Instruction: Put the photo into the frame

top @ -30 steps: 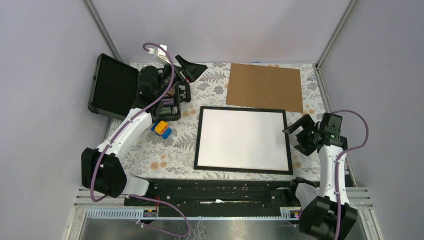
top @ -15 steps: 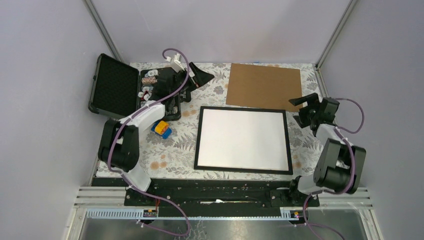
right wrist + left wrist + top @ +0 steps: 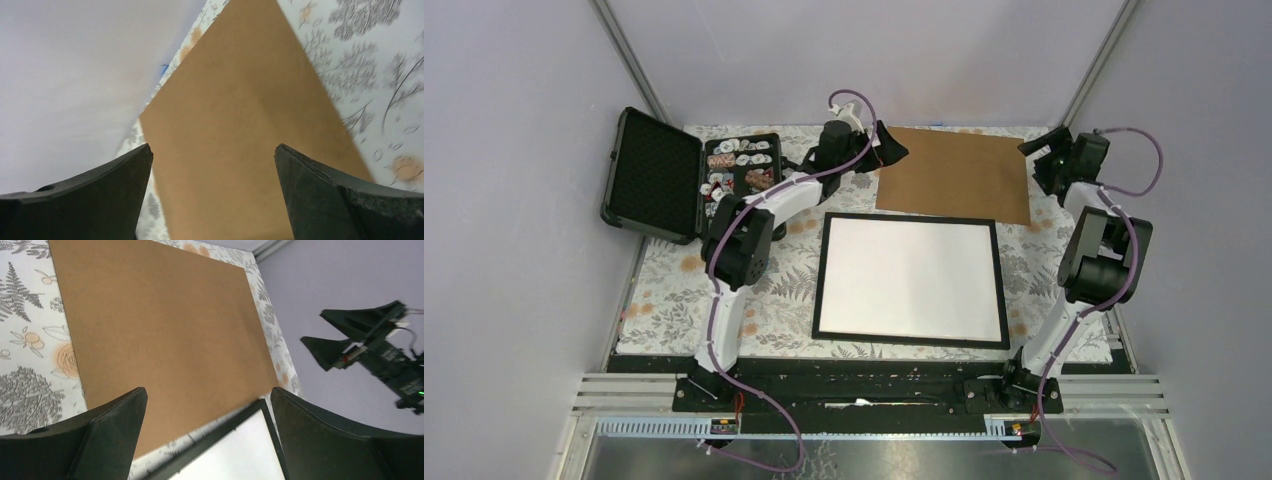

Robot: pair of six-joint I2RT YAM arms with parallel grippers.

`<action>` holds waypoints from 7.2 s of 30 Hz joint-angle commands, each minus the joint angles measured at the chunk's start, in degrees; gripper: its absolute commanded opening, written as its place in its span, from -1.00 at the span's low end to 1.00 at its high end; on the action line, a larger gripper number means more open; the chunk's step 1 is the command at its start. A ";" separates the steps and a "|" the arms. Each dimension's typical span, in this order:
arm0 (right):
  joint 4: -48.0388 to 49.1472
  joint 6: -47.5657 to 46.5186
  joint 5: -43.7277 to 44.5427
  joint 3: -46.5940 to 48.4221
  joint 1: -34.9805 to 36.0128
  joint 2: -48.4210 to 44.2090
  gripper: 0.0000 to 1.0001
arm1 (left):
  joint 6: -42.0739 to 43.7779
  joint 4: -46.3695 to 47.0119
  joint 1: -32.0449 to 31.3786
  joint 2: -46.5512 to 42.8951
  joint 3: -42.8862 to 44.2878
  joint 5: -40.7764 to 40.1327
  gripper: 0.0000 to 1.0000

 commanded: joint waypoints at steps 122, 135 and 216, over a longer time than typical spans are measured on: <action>-38.54 -28.16 -8.25 22.02 3.87 17.17 0.99 | -22.05 10.79 -11.76 3.29 3.60 11.58 0.97; -41.74 -31.75 -5.40 17.95 3.71 14.65 0.99 | -25.21 11.17 -19.22 -6.40 -13.76 1.04 0.97; -43.29 -36.39 -5.70 18.52 2.20 16.65 0.99 | -31.32 27.73 -18.10 3.07 -22.39 -13.63 -0.87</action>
